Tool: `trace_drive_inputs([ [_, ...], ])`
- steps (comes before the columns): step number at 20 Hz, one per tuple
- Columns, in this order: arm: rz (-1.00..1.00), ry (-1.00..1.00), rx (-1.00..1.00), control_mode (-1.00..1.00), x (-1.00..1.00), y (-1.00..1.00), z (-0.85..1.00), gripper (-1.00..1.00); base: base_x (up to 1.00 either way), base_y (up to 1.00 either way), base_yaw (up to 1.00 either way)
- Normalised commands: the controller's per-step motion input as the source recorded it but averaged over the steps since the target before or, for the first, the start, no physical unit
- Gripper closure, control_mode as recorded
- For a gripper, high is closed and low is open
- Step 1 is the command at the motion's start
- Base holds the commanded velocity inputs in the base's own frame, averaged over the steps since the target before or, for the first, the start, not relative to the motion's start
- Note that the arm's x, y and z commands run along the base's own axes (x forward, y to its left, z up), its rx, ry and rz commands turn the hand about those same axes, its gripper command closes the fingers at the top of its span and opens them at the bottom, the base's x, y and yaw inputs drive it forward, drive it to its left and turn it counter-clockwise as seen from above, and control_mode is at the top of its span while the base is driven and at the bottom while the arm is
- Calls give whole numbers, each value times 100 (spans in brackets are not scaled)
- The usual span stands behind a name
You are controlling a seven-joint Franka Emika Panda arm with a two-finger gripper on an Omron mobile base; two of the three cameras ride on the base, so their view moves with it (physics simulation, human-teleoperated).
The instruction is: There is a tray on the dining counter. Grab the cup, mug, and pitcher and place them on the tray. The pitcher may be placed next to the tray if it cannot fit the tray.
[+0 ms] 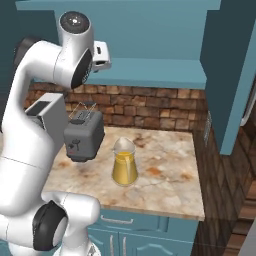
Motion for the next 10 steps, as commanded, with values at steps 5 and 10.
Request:
trace_drive_inputs([
  [5, 3, 0, 0, -100, 28, 12, 0, -100, 0, 0, 0],
  [10, 3, 0, 0, -100, 33, 7, 0, -100, 0, 0, 0],
])
